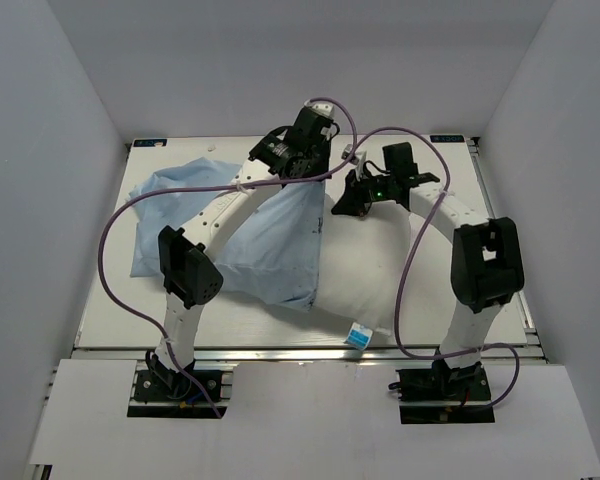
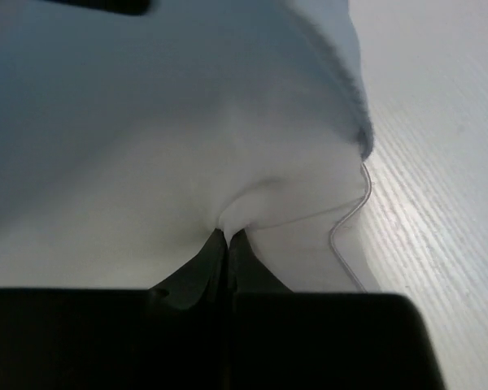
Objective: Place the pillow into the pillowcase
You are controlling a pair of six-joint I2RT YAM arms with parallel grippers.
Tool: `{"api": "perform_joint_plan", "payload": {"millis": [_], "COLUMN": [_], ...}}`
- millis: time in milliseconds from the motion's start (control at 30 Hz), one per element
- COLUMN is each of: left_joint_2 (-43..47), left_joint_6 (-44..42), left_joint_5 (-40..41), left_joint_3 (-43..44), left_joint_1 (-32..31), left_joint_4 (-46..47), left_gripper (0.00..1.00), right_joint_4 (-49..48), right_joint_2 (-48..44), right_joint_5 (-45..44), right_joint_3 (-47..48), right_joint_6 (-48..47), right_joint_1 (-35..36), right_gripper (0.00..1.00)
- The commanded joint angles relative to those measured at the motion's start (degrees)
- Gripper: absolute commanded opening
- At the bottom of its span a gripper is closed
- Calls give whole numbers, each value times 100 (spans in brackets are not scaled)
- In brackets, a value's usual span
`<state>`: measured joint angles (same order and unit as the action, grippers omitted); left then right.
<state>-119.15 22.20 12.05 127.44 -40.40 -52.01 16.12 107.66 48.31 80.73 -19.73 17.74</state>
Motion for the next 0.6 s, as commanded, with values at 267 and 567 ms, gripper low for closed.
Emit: {"api": "perform_joint_plan", "payload": {"millis": [267, 567], "left_joint_2": [120, 831], "left_joint_6": [856, 1559], "left_joint_5": [-1775, -2550], "left_joint_3": [1221, 731], "left_joint_1": [-3, -73], "left_joint_4": [1982, 3091], "left_gripper": [0, 0], "right_joint_4": [-3904, -4503], "right_joint_2": [-1563, -1625], "right_joint_5": [-241, -1939], "right_joint_3": [30, 664], "right_joint_6": [4624, 4127], "right_joint_1": [116, -25], "right_gripper": [0, 0]}}
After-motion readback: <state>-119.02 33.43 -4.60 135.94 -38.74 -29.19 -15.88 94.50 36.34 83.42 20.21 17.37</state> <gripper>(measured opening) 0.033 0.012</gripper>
